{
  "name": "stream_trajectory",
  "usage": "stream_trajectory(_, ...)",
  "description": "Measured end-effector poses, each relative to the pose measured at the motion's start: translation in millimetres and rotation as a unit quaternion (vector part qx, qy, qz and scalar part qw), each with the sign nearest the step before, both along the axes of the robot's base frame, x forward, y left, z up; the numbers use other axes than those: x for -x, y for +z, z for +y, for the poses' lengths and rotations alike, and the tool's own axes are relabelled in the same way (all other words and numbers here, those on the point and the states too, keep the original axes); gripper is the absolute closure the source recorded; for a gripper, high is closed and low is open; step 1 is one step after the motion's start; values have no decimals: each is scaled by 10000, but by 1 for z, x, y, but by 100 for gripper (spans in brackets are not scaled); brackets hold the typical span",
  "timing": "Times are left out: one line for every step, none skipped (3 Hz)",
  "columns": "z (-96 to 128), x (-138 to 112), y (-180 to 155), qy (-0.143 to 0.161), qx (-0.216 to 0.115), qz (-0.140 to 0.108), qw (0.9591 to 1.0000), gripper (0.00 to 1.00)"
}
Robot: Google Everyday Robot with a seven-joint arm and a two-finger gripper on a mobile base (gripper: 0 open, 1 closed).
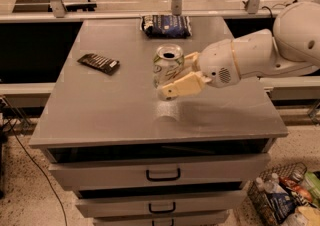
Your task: Move 7up can near rxbar chocolate
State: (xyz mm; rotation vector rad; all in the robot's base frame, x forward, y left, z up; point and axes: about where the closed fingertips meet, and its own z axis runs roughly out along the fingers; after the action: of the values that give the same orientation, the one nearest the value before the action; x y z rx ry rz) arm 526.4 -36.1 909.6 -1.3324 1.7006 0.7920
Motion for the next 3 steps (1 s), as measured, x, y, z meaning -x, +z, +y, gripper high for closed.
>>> stream_trajectory(0,0,0,3,0,1,10000,100)
stream_trajectory(3,-15,3,14,33,-172,9998,100)
stream_trajectory(-1,-61,0,-141,134,-362,9992,100)
